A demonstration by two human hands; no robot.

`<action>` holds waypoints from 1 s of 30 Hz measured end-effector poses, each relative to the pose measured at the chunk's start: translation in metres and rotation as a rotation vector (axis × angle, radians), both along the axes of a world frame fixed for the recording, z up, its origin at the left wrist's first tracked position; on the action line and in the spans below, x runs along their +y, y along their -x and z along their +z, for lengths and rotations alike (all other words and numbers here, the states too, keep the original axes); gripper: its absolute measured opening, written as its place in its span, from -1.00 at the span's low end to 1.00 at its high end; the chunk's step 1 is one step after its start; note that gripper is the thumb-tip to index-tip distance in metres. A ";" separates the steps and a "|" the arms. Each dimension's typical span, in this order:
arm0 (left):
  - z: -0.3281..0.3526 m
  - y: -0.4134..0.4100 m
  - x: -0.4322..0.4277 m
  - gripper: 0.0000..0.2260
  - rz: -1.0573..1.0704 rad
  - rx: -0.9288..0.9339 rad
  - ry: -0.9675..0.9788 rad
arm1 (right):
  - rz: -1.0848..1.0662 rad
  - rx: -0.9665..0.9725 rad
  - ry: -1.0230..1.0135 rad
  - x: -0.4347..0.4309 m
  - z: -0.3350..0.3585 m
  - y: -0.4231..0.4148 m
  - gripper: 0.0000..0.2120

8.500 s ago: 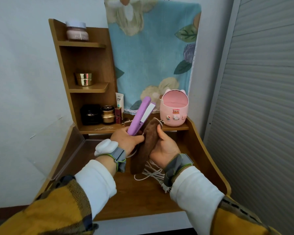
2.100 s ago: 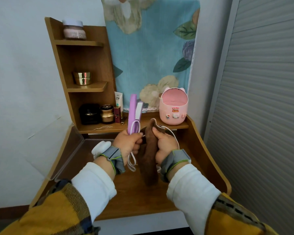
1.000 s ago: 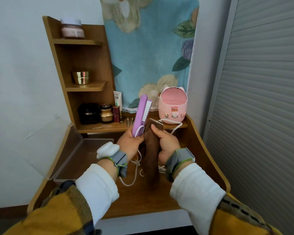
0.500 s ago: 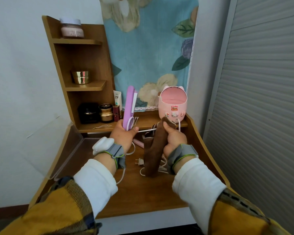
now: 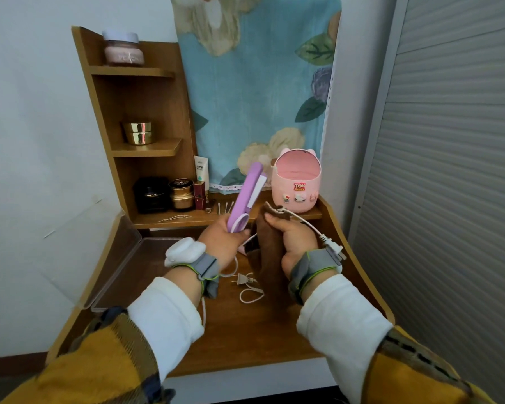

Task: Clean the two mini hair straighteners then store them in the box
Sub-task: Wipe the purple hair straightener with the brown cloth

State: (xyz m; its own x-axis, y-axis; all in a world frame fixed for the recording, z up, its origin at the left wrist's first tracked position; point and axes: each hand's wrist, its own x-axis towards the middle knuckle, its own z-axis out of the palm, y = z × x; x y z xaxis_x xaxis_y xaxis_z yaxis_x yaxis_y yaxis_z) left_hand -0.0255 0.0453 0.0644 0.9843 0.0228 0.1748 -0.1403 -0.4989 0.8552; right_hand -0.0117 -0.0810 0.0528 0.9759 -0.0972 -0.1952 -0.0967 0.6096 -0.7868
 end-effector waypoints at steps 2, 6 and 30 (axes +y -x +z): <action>-0.002 0.004 -0.008 -0.67 -0.023 -0.016 -0.023 | 0.022 -0.011 -0.022 0.007 -0.001 0.002 -0.82; -0.006 0.007 -0.013 -0.70 0.007 -0.045 -0.007 | -0.059 -0.052 0.015 0.010 -0.005 0.002 -0.83; -0.010 -0.003 -0.001 -0.69 0.009 -0.007 0.185 | 0.005 -0.120 0.106 0.007 -0.003 0.011 -0.94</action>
State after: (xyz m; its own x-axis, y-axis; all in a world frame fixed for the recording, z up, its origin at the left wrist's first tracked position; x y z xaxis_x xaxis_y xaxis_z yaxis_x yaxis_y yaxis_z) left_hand -0.0223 0.0446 0.0546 0.9827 0.0642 0.1739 -0.1429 -0.3346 0.9314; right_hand -0.0223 -0.0738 0.0499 0.9921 -0.1061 -0.0665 -0.0012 0.5225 -0.8527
